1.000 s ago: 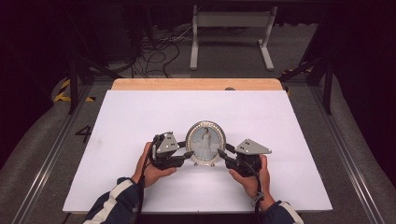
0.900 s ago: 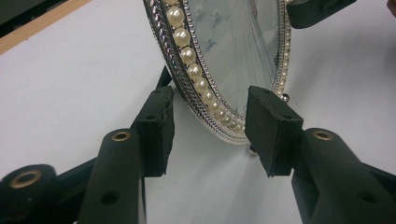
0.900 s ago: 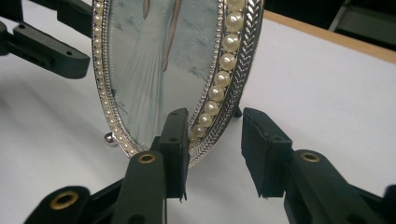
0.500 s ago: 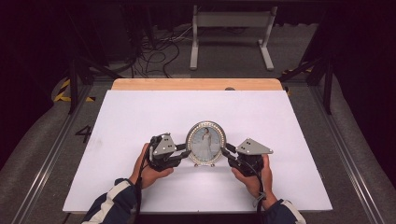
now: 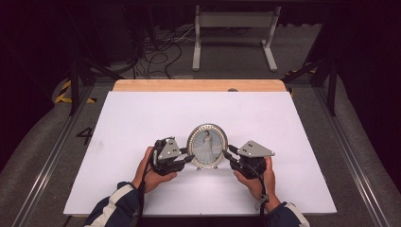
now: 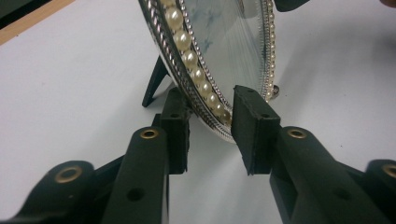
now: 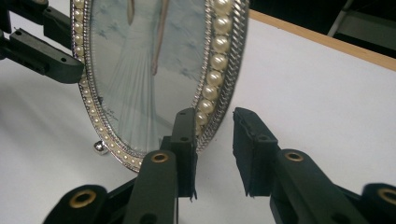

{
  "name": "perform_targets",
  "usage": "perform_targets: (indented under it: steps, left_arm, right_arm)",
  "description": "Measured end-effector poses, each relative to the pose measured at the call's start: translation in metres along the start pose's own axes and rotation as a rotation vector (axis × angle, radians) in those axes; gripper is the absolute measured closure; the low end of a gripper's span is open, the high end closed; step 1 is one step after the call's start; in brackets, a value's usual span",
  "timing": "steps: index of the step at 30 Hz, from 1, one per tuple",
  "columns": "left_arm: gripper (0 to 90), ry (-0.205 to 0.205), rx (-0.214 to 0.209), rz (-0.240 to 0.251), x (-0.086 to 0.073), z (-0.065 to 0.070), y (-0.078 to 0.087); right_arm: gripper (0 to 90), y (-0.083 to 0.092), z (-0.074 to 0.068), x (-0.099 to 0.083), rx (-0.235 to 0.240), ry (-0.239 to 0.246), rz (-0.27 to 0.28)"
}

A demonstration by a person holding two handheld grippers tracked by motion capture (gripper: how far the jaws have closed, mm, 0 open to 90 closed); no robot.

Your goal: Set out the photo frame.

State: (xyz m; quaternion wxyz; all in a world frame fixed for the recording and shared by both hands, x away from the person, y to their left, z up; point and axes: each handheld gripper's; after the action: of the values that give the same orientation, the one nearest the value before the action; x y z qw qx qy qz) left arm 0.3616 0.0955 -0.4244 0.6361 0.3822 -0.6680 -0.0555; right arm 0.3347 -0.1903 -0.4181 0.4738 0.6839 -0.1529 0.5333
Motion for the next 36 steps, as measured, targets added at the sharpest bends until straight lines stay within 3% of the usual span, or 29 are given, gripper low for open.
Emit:
perform_targets:
  steps: [8, 15, 27, 36]
  left_arm:
    - [66.3, -0.002, 0.019, 0.01, -0.0041, 0.0, 0.0053]
    - [72.9, -0.022, 0.018, 0.007, -0.0042, -0.0005, 0.004]
    - [73.4, -0.028, 0.005, 0.004, -0.0054, -0.005, 0.0043]
    - [73.8, -0.037, 0.019, -0.009, -0.0057, -0.0029, 0.0068]
  right_arm:
    - [68.4, 0.0029, -0.0014, 0.0, 0.009, 0.035, -0.01]
    - [69.5, -0.002, 0.0005, -0.0015, 0.051, 0.005, -0.022]
    - [72.4, 0.0009, -0.0057, -0.0034, 0.023, 0.01, -0.033]
    - [68.5, 0.0057, -0.0064, -0.0023, 0.033, 0.057, -0.046]
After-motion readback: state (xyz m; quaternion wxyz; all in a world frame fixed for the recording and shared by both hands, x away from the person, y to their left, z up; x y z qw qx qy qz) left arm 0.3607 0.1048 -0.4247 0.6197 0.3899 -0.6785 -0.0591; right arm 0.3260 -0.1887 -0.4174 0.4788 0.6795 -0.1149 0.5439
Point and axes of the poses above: each handheld gripper's, and its own axes: y roughly backward along the jaws, x roughly out of its top, z roughly to its right, and after that the axes turned 6 degrees about -y, right-handed
